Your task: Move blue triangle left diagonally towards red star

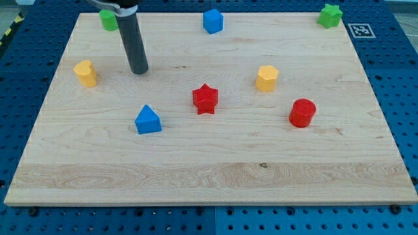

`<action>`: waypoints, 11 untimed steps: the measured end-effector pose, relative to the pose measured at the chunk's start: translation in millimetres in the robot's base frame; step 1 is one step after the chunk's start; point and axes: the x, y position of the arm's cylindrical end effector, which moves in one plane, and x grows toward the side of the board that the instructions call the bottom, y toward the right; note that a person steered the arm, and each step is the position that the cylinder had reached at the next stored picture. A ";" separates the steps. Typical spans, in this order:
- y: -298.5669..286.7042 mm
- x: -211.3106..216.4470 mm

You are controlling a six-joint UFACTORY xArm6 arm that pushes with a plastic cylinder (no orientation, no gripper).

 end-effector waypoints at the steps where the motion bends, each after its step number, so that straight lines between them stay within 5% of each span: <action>1: 0.0 16.6; 6: 0.0 109.8; 11: 52.4 135.4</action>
